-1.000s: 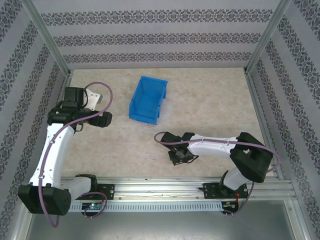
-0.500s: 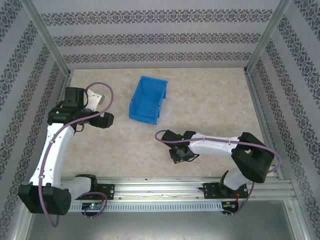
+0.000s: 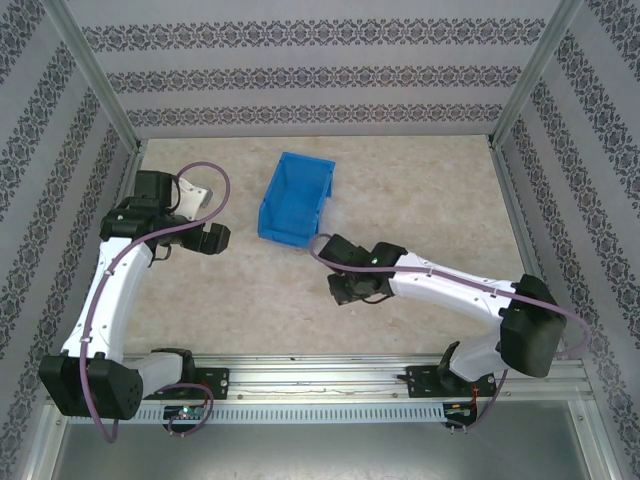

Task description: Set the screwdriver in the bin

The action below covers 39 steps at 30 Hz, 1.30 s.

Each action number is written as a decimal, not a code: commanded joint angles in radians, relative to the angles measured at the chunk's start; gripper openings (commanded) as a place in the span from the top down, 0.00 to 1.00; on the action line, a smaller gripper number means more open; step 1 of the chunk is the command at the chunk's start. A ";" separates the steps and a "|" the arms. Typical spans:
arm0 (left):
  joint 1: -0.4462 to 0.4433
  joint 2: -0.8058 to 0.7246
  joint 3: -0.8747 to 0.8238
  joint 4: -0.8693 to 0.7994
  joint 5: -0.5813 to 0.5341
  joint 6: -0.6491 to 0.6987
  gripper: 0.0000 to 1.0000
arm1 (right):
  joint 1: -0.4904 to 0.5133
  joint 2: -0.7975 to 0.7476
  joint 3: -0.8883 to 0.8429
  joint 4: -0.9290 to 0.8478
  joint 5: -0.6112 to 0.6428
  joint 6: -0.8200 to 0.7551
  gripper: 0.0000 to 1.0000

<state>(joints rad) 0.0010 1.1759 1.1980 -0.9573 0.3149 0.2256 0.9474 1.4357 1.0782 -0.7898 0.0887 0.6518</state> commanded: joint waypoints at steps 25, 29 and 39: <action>-0.012 -0.065 0.035 -0.016 0.027 -0.025 0.01 | -0.146 0.622 0.755 0.084 -0.022 0.006 0.77; -0.011 -0.070 0.037 -0.009 0.030 -0.027 0.01 | -0.166 0.645 0.786 0.085 -0.016 0.003 0.82; -0.012 -0.071 0.028 0.004 0.033 -0.019 0.01 | -0.207 0.678 0.865 0.055 -0.025 -0.022 0.82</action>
<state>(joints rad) -0.0002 1.1217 1.2049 -0.9577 0.3332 0.2131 0.7551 2.0899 1.9007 -0.7162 0.0620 0.6399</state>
